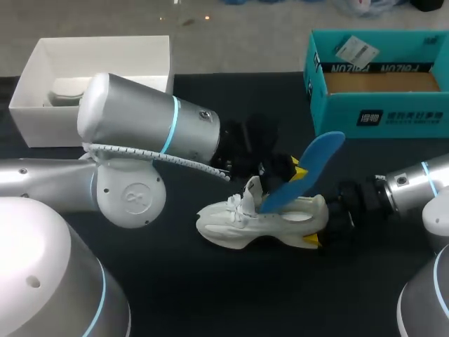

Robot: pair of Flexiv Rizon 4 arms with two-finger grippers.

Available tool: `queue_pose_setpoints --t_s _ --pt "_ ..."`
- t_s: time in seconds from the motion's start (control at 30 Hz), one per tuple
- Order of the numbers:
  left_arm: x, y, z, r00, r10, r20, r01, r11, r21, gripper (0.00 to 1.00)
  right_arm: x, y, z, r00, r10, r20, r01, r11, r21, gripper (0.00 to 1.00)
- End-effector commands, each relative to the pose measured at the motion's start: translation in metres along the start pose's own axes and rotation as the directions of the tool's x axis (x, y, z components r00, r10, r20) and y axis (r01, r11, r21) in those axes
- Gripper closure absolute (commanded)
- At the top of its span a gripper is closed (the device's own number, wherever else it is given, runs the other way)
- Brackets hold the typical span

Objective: Take the shoe out of the shoebox, open the shoe tongue, remove and reinsert the insole, then place the shoe into the shoebox

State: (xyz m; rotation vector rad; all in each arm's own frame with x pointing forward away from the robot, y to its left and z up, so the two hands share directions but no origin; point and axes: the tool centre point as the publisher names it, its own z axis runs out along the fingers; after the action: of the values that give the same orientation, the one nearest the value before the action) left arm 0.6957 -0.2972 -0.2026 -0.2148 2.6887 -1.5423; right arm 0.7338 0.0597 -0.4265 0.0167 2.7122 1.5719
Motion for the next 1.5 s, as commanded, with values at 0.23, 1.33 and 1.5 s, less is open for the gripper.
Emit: queue_pose_setpoints --t_s 0.23,1.33,1.5 --pt "0.000 0.000 0.000 1.000 0.000 0.001 0.000 1.000 -0.001 1.00 0.001 -0.001 0.003 1.000 0.001 0.001 -0.001 1.000 0.005 1.00" --pt "0.089 -0.071 -0.115 0.828 -0.333 -0.452 0.425 0.898 0.116 1.00 0.001 -0.001 0.003 1.000 0.001 0.001 -0.001 1.000 0.005 1.00" --pt "0.097 -0.075 -0.127 0.801 -0.321 -0.506 0.446 0.883 0.147 1.00 0.001 -0.001 0.003 1.000 0.001 0.001 -0.001 1.000 0.005 1.00"
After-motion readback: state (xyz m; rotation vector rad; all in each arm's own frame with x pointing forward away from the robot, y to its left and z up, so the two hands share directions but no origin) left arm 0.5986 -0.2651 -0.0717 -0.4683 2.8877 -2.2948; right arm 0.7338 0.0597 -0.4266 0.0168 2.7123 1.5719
